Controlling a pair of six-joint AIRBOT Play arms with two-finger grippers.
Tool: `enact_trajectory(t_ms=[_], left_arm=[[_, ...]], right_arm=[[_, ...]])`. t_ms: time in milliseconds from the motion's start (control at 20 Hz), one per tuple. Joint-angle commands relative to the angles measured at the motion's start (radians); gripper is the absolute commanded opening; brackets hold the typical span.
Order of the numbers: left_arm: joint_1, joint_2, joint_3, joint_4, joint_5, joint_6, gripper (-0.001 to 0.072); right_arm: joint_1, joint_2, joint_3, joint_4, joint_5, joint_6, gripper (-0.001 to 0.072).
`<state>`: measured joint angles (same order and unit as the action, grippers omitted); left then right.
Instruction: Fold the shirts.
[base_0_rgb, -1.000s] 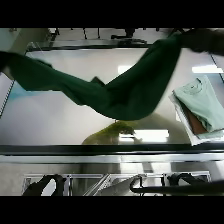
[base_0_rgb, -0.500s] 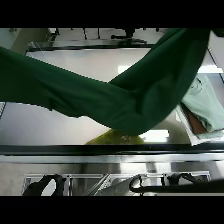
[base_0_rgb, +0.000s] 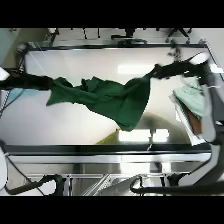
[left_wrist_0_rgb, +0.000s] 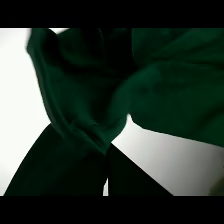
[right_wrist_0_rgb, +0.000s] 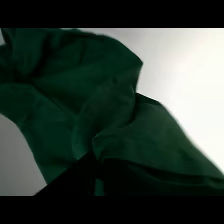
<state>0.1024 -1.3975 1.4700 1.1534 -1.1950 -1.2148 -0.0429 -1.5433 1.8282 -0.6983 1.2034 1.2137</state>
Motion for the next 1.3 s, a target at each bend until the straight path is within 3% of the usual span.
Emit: enact_trajectory(t_ms=[0,50,200,350,500,650,800,1150,1250], left_arm=[[-0.014,-0.134,-0.038,-0.001,0.034,0.023,0.0012],[-0.011,-0.15,-0.038,-0.001,0.031,0.031,0.0012],[-0.01,-0.153,-0.038,-0.001,0.024,0.051,0.0012],[-0.01,-0.138,-0.038,-0.002,0.015,0.059,0.0012],[-0.01,-0.128,-0.038,-0.001,-0.018,0.065,0.0012],[-0.01,-0.128,-0.038,-0.001,-0.025,0.064,0.0013],[-0.01,-0.128,-0.038,-0.001,-0.03,0.064,0.0013],[-0.01,-0.128,-0.038,-0.001,-0.037,0.064,0.0013],[-0.01,-0.128,-0.038,-0.001,-0.038,0.064,0.0013]], right_arm=[[0.056,-0.12,-0.005,0.003,-0.114,-0.011,0.0338],[0.049,-0.109,-0.002,0.003,-0.106,-0.01,0.0403],[-0.018,-0.029,0.003,-0.023,0.029,0.019,0.0344],[-0.079,0.064,-0.023,-0.185,0.239,0.131,0.0344],[-0.045,0.205,-0.273,-0.249,0.291,0.176,0.0345],[0.069,0.371,-0.669,-0.251,0.081,0.19,0.0346],[0.184,0.434,-0.895,-0.245,-0.16,0.232,0.0346],[0.333,0.354,-0.932,-0.153,-0.345,0.226,0.0347],[0.362,0.325,-0.932,-0.068,-0.393,0.171,0.0346]])
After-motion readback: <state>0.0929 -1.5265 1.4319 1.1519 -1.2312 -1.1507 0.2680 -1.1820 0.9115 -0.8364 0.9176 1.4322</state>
